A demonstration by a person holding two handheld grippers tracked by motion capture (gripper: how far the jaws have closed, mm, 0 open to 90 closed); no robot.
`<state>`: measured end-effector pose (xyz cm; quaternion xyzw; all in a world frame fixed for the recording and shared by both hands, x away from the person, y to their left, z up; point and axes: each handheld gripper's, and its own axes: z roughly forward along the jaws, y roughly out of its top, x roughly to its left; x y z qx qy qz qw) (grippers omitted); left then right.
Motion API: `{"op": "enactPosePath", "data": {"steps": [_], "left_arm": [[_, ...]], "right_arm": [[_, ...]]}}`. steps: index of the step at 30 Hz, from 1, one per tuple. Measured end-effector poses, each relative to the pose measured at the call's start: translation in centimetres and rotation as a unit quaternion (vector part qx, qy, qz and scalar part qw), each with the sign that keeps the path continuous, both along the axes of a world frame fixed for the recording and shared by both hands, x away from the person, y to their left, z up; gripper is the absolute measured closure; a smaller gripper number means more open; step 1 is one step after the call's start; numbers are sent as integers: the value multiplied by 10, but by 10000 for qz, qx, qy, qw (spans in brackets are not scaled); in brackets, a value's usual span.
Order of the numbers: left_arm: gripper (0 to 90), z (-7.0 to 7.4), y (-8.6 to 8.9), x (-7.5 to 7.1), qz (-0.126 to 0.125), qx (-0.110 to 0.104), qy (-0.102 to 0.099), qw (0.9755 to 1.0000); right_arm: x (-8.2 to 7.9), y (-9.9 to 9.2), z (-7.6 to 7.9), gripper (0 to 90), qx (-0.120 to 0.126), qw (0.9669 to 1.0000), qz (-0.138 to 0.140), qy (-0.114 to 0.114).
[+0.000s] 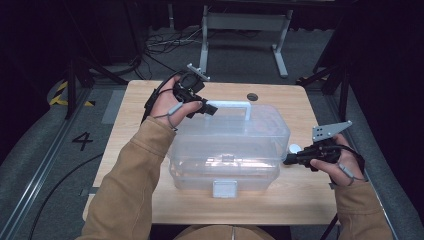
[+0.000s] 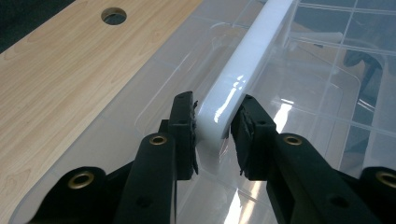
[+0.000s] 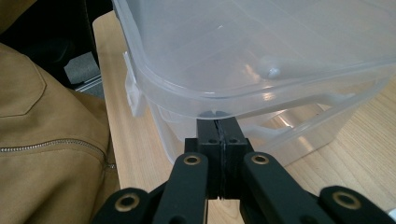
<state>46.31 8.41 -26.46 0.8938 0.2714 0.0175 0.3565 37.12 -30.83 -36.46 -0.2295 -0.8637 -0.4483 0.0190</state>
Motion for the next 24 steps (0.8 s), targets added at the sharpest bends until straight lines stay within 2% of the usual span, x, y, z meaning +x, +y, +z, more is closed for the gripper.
{"op": "enactPosePath", "data": {"steps": [9,10,14,21,24], "left_arm": [[702,-1,0,-3,13,7,-86,10000],[677,0,0,-4,12,-10,-68,10000],[436,1,2,-8,96,-15,-203,9997],[376,10,11,-21,198,-151,-472,9986],[383,13,15,-26,234,-226,-578,9978]], "right_arm": [[0,1,1,900,-81,9999,-33,-67],[0,1,1,900,-96,9999,-40,-73],[0,1,2,900,-61,9999,-85,-131],[1,1,4,900,-3,9997,-138,-204],[1,1,5,900,43,9995,-183,-255]]}}
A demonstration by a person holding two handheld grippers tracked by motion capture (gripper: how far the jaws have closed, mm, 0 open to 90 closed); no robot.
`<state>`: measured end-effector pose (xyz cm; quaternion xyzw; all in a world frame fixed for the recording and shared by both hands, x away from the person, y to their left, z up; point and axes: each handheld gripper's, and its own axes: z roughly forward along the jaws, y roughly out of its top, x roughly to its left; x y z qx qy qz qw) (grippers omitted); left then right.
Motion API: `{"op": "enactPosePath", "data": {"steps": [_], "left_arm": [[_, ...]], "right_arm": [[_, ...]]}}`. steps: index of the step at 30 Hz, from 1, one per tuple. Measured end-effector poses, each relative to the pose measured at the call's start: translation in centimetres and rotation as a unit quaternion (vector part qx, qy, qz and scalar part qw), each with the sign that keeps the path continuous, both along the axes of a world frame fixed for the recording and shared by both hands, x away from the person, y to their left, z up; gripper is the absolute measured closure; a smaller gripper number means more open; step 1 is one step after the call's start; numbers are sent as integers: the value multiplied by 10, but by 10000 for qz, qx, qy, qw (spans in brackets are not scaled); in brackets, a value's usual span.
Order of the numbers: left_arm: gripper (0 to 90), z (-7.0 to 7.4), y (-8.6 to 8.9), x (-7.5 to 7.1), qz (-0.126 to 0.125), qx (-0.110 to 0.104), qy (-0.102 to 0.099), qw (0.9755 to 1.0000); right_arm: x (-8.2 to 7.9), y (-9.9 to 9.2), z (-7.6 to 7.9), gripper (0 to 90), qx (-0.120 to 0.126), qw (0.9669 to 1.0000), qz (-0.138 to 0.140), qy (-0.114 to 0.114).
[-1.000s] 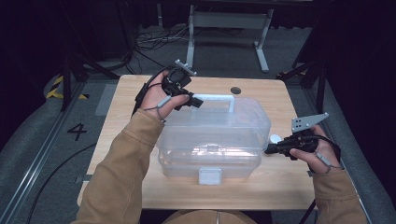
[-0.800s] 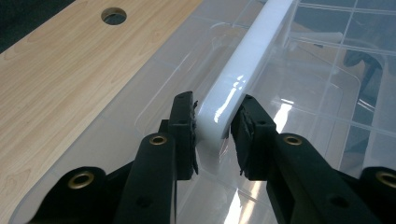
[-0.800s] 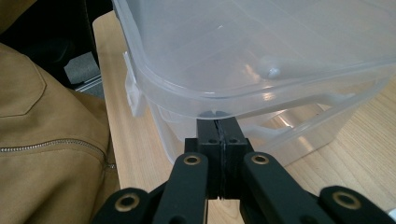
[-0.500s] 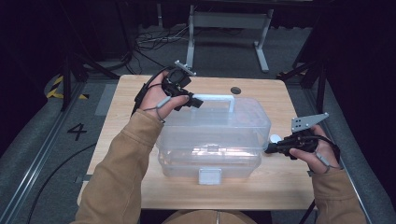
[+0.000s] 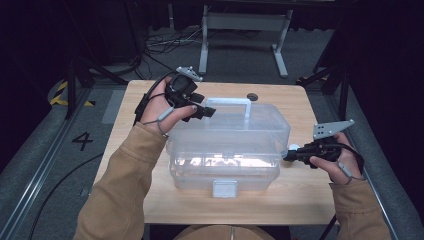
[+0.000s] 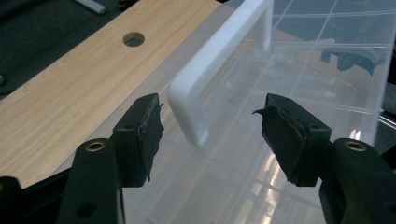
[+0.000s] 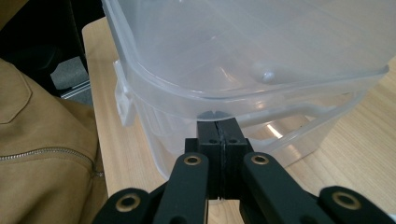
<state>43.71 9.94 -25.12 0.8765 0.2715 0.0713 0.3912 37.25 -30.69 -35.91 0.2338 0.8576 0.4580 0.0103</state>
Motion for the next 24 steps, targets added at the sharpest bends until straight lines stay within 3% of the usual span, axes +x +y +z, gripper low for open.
{"op": "enactPosePath", "data": {"steps": [6,9,17,24], "left_arm": [[464,13,14,-19,-36,-222,-189,9996],[526,18,18,-29,-138,-310,-161,9993],[631,20,25,-54,-336,-431,-180,9983],[712,17,35,-73,-416,-606,-253,9970]], "right_arm": [[0,0,3,900,86,9999,-103,-83],[0,0,4,900,121,9997,-175,-130],[-1,0,9,900,292,9980,-463,-332],[-1,0,11,900,377,9968,-624,-341]]}}
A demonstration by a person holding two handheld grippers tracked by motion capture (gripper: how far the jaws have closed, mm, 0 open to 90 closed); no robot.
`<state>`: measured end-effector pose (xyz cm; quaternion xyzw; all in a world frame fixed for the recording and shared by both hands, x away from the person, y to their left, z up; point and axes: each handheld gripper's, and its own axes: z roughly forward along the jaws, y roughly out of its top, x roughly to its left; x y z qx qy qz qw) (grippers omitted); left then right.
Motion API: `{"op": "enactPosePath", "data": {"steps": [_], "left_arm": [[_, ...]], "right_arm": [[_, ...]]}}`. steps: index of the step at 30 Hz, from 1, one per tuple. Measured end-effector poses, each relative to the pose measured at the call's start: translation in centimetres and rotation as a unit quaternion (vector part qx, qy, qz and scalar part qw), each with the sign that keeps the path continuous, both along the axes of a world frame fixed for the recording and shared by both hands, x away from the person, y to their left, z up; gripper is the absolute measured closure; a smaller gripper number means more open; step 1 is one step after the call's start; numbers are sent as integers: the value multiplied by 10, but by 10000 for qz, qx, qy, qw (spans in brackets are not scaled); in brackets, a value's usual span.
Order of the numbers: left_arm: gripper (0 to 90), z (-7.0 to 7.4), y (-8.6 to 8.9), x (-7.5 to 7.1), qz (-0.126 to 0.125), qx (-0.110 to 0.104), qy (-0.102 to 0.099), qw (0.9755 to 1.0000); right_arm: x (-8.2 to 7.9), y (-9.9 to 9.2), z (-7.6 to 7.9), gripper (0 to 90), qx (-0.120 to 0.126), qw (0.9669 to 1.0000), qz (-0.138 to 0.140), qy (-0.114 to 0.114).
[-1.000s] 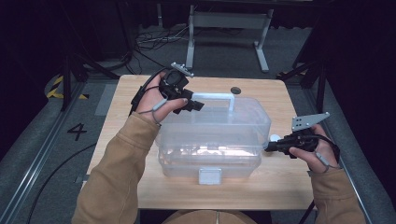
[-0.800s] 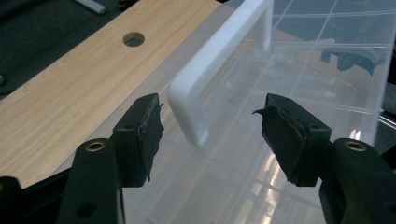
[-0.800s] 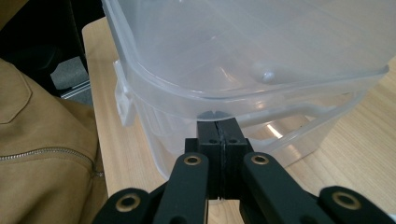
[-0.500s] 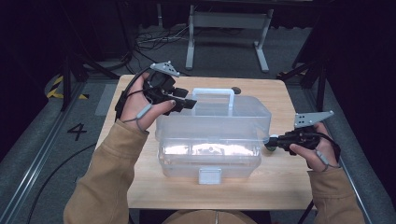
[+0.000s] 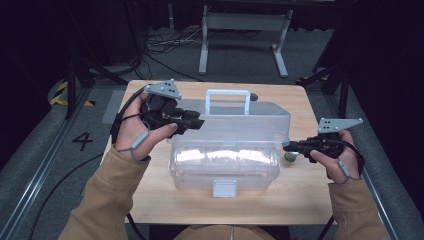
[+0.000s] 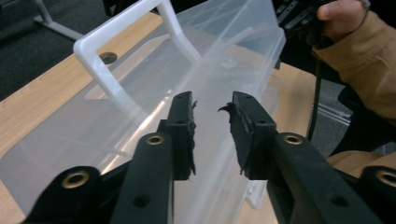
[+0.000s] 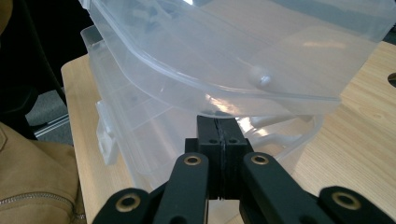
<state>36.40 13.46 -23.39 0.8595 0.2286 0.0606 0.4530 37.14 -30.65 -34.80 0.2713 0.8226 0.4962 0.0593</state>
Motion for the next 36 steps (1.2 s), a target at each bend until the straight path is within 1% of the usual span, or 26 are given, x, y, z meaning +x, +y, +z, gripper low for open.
{"op": "enactPosePath", "data": {"steps": [3,5,7,9,10,12,13,14,16,19,22,26,27,29,36], "left_arm": [[754,-1,3,-10,-37,-112,-22,9999],[779,-3,5,-14,-64,-117,-16,9999],[804,-7,6,-19,-65,-184,-3,9998],[826,-11,8,-22,-56,-199,9,9998],[830,-13,9,-24,-49,-196,0,9998],[842,-20,11,-26,-45,-252,62,9997],[844,-20,11,-26,-45,-252,62,9997],[845,-23,12,-27,-45,-254,77,9996],[845,-28,13,-29,-12,-253,105,9996],[846,-38,13,-28,76,-208,118,9997],[850,-47,14,-26,113,-201,178,9996],[840,-56,14,-23,225,-115,224,9994],[837,-59,14,-22,321,-89,202,9992],[840,-64,14,-19,432,-49,213,9988],[858,-75,17,-11,726,31,216,9971]], "right_arm": [[0,1,1,900,24,9999,-89,-45],[0,1,2,900,69,9999,-136,-73],[-1,2,3,900,158,9997,-149,-106],[-1,3,4,900,198,9995,-195,-140],[-2,3,4,900,212,9994,-224,-167],[-2,4,5,900,267,9990,-281,-200],[-2,4,5,900,267,9990,-281,-200],[-2,5,6,900,301,9987,-345,-245],[-2,5,6,900,325,9984,-380,-255],[-1,5,6,900,420,9978,-457,-252],[-1,5,6,900,434,9974,-506,-277],[-1,6,6,900,477,9967,-579,-323],[-1,6,6,900,487,9965,-591,-332],[-1,6,6,900,526,9961,-617,-334],[0,6,6,900,551,9956,-657,-366]]}}
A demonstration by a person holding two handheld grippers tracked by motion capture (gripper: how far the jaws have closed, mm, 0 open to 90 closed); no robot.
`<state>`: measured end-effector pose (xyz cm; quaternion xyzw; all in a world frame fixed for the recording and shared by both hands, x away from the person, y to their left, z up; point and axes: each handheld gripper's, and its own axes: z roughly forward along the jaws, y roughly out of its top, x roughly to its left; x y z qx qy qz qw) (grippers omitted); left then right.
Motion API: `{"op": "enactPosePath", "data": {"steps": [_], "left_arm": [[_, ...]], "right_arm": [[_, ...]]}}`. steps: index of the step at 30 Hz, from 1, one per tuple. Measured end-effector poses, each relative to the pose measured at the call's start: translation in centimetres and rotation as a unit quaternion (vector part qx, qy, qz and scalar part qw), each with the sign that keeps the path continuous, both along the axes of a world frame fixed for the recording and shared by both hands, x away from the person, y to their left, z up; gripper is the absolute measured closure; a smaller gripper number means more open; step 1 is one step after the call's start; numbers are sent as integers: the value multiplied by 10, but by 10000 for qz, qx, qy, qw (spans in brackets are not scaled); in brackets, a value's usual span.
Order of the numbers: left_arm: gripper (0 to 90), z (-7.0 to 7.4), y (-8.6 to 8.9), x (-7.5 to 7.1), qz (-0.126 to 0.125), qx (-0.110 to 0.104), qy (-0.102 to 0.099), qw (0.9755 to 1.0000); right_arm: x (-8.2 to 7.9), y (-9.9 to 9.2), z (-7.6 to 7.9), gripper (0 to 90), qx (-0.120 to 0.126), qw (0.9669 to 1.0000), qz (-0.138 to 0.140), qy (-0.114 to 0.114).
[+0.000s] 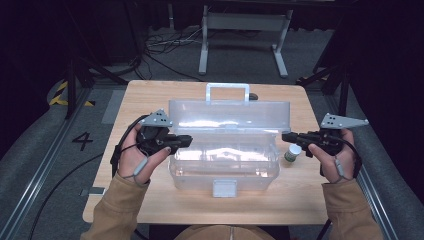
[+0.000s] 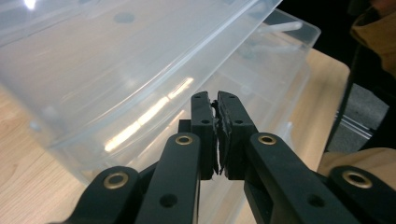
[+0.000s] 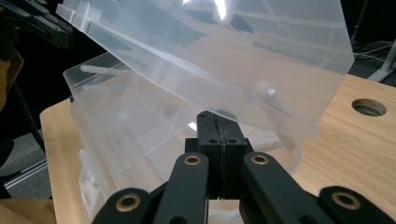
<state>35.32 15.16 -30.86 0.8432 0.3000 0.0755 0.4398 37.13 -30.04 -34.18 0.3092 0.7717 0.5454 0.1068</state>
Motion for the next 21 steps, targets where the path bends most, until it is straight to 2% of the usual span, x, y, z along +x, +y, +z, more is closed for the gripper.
{"op": "enactPosePath", "data": {"steps": [5,9,21], "left_arm": [[880,-7,6,7,233,-114,-33,9997],[890,-13,11,11,381,-219,18,9990],[896,-24,23,21,742,-305,-27,9968]], "right_arm": [[0,0,-1,900,11,10000,-8,-12],[1,0,-1,900,24,10000,-2,-25],[1,1,-2,900,49,10000,-21,-43]]}}
